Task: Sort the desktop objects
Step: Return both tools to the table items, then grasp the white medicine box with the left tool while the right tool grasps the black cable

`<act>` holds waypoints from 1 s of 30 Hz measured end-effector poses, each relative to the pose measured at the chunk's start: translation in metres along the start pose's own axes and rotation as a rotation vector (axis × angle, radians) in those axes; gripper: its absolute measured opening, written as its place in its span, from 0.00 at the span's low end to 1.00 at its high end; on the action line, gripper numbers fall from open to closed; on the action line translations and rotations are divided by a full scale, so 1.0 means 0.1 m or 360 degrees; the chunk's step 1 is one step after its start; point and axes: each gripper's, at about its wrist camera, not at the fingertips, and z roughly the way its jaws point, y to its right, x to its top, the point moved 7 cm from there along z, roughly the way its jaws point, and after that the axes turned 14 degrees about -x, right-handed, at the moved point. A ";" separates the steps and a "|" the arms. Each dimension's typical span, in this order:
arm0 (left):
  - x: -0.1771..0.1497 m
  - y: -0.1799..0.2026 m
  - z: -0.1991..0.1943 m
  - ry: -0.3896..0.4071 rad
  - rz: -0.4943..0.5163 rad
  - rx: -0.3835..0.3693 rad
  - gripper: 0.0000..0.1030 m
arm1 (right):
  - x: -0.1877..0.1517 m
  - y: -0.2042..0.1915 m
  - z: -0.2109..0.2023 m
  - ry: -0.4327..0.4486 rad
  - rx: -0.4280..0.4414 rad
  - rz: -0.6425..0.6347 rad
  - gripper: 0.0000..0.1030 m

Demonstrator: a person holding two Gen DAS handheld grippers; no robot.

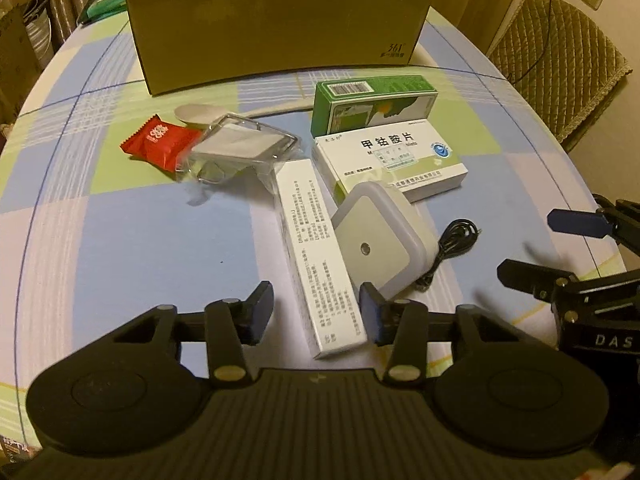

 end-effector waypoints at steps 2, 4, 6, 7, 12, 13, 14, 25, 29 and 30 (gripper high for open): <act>0.01 -0.03 0.05 -0.0010 -0.0005 0.0002 0.35 | 0.00 -0.05 0.04 0.0003 0.0013 -0.0041 0.71; 0.01 -0.05 0.08 -0.0014 -0.0003 0.0008 0.32 | -0.01 -0.12 0.08 0.0014 0.0025 -0.0108 0.70; 0.02 -0.07 0.10 -0.0018 0.0002 0.0011 0.26 | -0.01 -0.20 0.12 0.0032 0.0039 -0.0189 0.68; 0.02 -0.09 0.11 -0.0023 0.0007 0.0017 0.24 | -0.01 -0.24 0.14 0.0049 0.0047 -0.0242 0.67; 0.02 -0.17 0.08 -0.0037 0.0033 0.0043 0.21 | -0.02 -0.47 0.22 0.0154 0.0099 -0.0614 0.64; 0.02 -0.18 0.07 -0.0041 0.0040 0.0046 0.21 | -0.02 -0.50 0.24 0.0163 0.0110 -0.0666 0.63; 0.02 -0.19 0.07 -0.0045 0.0049 0.0050 0.21 | -0.02 -0.52 0.28 0.0169 0.0121 -0.0715 0.62; 0.02 -0.19 0.06 -0.0048 0.0063 0.0046 0.21 | 0.03 -0.40 0.49 0.0038 0.0275 -0.0672 0.55; 0.02 -0.19 0.06 -0.0045 0.0057 0.0049 0.21 | 0.04 -0.29 0.47 -0.0045 0.0218 -0.0517 0.21; 0.02 -0.18 0.06 -0.0044 0.0054 0.0049 0.21 | 0.03 -0.26 0.46 -0.0058 0.0196 -0.0502 0.18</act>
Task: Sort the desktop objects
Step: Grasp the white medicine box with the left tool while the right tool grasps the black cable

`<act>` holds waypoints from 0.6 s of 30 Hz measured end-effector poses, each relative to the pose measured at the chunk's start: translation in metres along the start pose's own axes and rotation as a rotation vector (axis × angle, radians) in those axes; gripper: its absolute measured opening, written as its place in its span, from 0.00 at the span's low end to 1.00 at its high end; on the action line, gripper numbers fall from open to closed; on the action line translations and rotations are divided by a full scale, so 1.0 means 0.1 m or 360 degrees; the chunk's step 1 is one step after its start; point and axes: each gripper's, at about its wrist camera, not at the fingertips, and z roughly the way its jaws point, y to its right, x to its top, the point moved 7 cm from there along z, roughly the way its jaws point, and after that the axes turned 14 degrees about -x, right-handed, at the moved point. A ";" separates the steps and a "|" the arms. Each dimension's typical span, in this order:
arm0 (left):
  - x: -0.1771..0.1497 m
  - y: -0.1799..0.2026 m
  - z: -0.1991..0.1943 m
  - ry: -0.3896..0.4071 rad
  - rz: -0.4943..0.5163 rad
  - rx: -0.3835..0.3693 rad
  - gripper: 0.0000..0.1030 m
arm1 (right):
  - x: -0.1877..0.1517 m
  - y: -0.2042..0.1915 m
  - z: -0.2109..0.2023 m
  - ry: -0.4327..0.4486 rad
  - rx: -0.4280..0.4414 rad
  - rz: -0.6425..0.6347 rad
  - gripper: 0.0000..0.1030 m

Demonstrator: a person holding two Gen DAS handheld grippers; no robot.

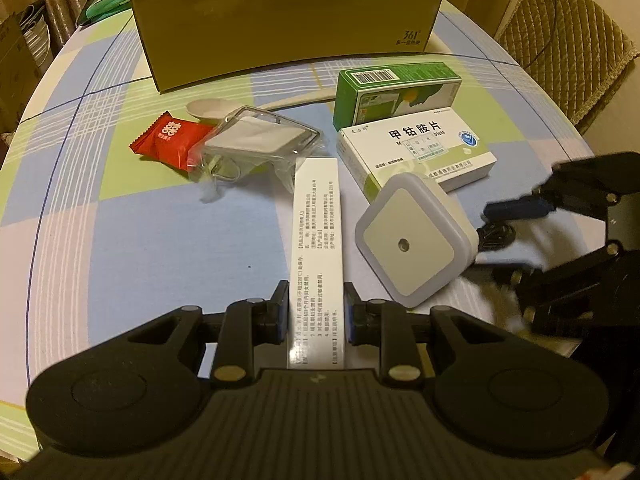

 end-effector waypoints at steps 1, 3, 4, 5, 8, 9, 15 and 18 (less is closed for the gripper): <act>0.00 0.00 0.00 0.0001 -0.0003 -0.0002 0.21 | -0.02 0.01 -0.02 -0.0013 -0.0009 0.0026 0.14; -0.01 0.02 0.00 0.0002 -0.0006 -0.0005 0.21 | -0.06 0.03 -0.05 -0.0042 -0.0003 0.0121 0.14; -0.02 0.02 -0.01 0.0003 -0.0008 -0.0008 0.21 | -0.08 0.05 -0.07 -0.0059 0.0000 0.0179 0.14; -0.03 0.03 -0.01 0.0004 -0.0012 -0.0012 0.21 | -0.11 0.09 -0.10 -0.0082 0.0004 0.0259 0.14; -0.07 0.06 -0.04 0.0012 -0.0019 -0.0017 0.21 | -0.17 0.20 -0.14 -0.0139 0.0016 0.0528 0.14; -0.07 0.06 -0.05 0.0016 -0.0020 -0.0018 0.21 | -0.19 0.21 -0.15 -0.0131 -0.0001 0.0572 0.14; -0.07 0.05 -0.08 0.0054 -0.0036 -0.0018 0.21 | -0.21 0.09 -0.17 -0.0001 -0.0086 0.0413 0.27; -0.04 0.04 -0.07 0.0070 -0.0036 -0.0017 0.22 | -0.21 0.02 -0.14 0.0052 -0.0154 0.0296 0.37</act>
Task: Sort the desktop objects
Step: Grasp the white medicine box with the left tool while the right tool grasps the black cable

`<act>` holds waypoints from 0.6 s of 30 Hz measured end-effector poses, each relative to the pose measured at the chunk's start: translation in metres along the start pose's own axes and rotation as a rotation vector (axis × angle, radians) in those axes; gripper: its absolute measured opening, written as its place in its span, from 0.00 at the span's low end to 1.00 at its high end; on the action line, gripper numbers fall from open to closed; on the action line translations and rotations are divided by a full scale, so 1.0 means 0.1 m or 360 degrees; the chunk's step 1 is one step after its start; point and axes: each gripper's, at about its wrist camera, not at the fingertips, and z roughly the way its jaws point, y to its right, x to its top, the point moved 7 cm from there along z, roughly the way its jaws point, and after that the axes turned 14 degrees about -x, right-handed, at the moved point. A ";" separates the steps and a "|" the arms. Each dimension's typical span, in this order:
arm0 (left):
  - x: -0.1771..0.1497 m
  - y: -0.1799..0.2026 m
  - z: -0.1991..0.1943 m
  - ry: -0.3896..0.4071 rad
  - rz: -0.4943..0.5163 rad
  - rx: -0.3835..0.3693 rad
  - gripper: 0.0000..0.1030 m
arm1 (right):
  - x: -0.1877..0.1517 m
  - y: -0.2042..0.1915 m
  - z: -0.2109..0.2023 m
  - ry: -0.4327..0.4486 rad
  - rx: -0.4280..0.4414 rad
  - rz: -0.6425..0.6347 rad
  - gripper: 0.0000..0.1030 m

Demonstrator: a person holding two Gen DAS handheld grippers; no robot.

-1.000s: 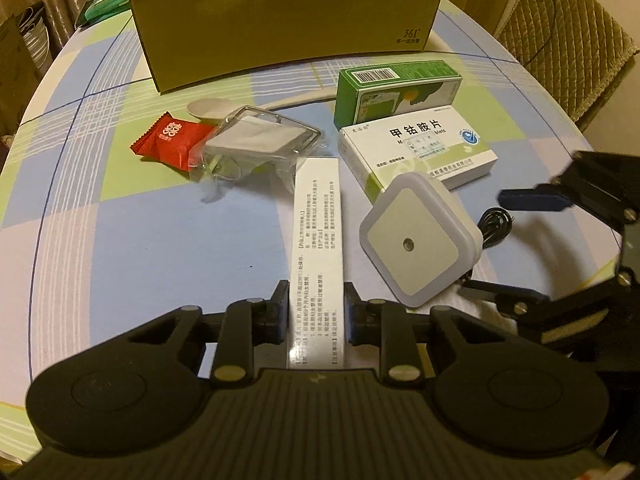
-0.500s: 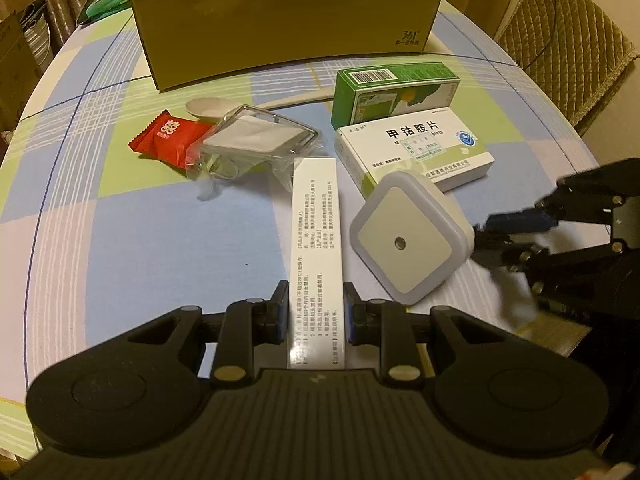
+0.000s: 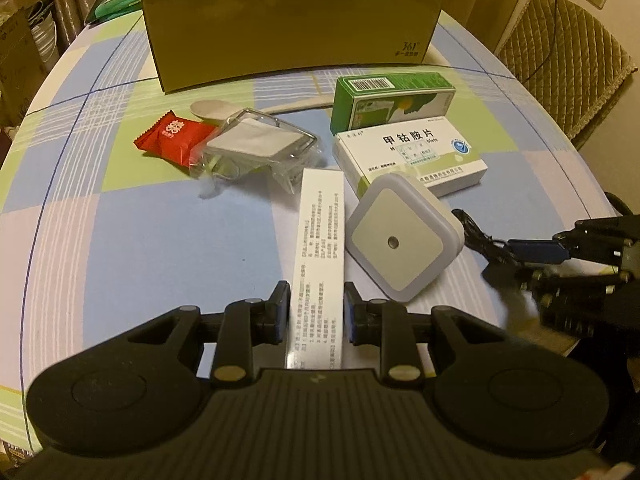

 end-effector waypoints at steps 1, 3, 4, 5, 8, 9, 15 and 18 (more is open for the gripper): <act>0.01 0.00 0.01 0.0001 0.0001 -0.0002 0.22 | 0.00 -0.01 0.01 0.0007 -0.0003 -0.0008 0.37; 0.02 -0.01 0.04 -0.0002 0.0006 -0.0001 0.22 | 0.01 -0.01 0.05 0.0013 -0.0004 0.0020 0.37; 0.02 -0.01 0.05 -0.0005 0.0010 -0.0001 0.22 | 0.01 0.00 0.06 0.0011 -0.0008 0.0034 0.37; 0.03 -0.01 0.06 -0.0009 0.0018 0.0001 0.22 | 0.02 0.00 0.07 0.0011 -0.0010 0.0045 0.37; 0.05 0.00 0.10 -0.0027 0.0032 -0.0001 0.22 | 0.04 0.00 0.08 0.0017 -0.0014 0.0066 0.37; 0.06 0.00 0.11 -0.0035 0.0034 -0.0001 0.22 | 0.05 -0.01 0.08 0.0021 -0.0014 0.0067 0.37; 0.08 0.00 0.16 -0.0059 0.0071 0.0033 0.21 | 0.07 -0.03 0.09 0.0038 -0.0011 0.0091 0.36; 0.08 -0.01 0.16 -0.0045 0.0068 0.0039 0.21 | 0.07 -0.04 0.08 0.0047 -0.0012 0.0085 0.22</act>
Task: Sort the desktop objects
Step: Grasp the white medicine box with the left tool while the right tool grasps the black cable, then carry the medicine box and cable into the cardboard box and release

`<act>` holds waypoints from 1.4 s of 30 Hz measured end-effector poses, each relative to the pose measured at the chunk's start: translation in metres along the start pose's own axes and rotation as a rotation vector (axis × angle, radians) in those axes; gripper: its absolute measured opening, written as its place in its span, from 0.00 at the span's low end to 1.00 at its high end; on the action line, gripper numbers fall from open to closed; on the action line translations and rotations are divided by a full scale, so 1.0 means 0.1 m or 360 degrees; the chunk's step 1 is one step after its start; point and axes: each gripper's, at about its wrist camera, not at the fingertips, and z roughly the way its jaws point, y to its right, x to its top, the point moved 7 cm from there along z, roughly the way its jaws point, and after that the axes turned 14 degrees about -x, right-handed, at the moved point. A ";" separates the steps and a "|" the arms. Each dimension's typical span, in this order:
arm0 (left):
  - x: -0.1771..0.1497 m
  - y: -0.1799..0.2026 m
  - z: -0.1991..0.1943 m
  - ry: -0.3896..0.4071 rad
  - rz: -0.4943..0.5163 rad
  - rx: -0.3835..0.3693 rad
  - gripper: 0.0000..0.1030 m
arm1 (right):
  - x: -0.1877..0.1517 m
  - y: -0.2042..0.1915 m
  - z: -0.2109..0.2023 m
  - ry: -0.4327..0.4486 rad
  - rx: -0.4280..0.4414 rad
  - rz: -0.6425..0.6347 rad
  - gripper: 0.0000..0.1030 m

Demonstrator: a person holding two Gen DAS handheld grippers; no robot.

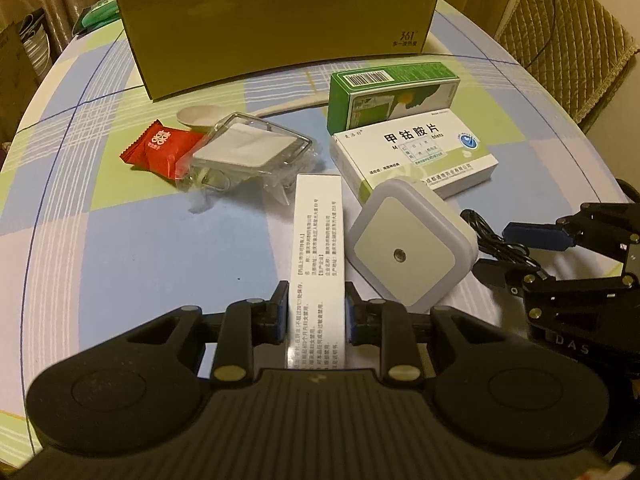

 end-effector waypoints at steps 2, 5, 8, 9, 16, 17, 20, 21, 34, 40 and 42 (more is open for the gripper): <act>0.00 0.00 0.00 0.0000 -0.0013 -0.0003 0.21 | 0.00 0.02 0.00 -0.0016 -0.0019 0.0011 0.10; -0.01 0.01 -0.02 -0.0003 -0.0031 -0.0016 0.21 | -0.01 0.05 -0.02 -0.0037 -0.0034 0.0056 0.10; -0.03 0.03 -0.06 0.0002 -0.0029 -0.0020 0.21 | -0.02 0.09 -0.08 -0.0036 -0.0043 0.0097 0.10; -0.03 0.03 -0.07 0.0006 -0.0031 -0.0020 0.21 | -0.01 0.10 -0.10 -0.0033 -0.0046 0.0106 0.10; -0.06 0.05 -0.19 0.0026 -0.0040 -0.0015 0.21 | 0.04 0.19 -0.26 -0.0014 -0.0076 0.0188 0.10; -0.06 0.06 -0.21 0.0033 -0.0041 -0.0015 0.21 | 0.05 0.20 -0.29 -0.0010 -0.0082 0.0191 0.10; -0.05 0.09 -0.26 0.0047 -0.0038 -0.0014 0.21 | 0.07 0.22 -0.34 -0.0006 -0.0088 0.0204 0.10; -0.05 0.09 -0.28 0.0052 -0.0036 -0.0012 0.21 | 0.08 0.23 -0.36 -0.0003 -0.0092 0.0206 0.10; 0.00 0.16 -0.51 0.0116 -0.0014 -0.0011 0.21 | 0.20 0.21 -0.54 0.0050 -0.0106 0.0190 0.10; 0.03 0.16 -0.58 0.0141 -0.0012 -0.0010 0.21 | 0.23 0.19 -0.60 0.0068 -0.0116 0.0181 0.10; 0.03 0.17 -0.61 0.0149 -0.0011 -0.0014 0.21 | 0.24 0.19 -0.61 0.0072 -0.0118 0.0180 0.10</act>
